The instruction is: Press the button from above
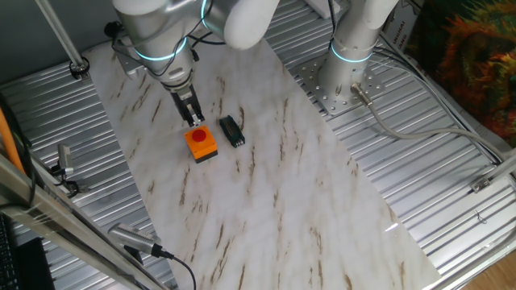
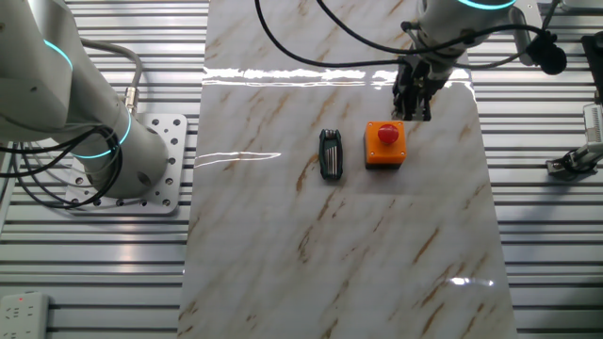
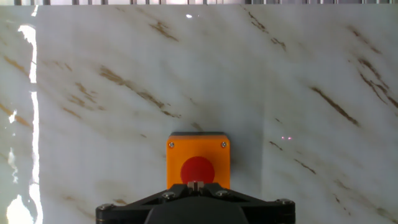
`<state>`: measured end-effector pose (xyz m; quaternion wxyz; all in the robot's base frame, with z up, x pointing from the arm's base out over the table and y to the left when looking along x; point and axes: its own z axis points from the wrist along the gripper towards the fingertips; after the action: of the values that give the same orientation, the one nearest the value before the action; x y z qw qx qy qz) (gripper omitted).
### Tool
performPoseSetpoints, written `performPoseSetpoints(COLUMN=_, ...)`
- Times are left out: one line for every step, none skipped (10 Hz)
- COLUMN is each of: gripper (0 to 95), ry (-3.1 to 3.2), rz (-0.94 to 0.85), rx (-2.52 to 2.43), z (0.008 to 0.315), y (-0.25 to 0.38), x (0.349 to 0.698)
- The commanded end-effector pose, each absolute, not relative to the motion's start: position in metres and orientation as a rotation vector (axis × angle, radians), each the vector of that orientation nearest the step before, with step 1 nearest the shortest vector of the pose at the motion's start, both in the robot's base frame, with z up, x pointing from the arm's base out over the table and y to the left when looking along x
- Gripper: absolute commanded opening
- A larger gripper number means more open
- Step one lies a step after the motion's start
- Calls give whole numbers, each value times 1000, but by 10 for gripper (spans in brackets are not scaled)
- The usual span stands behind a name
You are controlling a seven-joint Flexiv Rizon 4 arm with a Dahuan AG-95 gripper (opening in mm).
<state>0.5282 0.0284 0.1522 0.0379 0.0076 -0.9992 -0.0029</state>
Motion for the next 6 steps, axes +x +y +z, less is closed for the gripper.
performPoseSetpoints(gripper=0, ry=-3065, rz=-12, rx=26, z=152, y=28, x=528)
performPoseSetpoints(gripper=0, ry=-3065, rz=-14, rx=29, z=152, y=28, x=528)
performPoseSetpoints(gripper=0, ry=-3062, rz=-17, rx=36, z=152, y=28, x=528)
performPoseSetpoints(gripper=0, ry=-3058, rz=-30, rx=55, z=152, y=28, x=528)
performPoseSetpoints(gripper=0, ry=-3052, rz=-52, rx=79, z=152, y=28, x=528)
performPoseSetpoints(gripper=0, ry=-3048, rz=-71, rx=91, z=152, y=28, x=528)
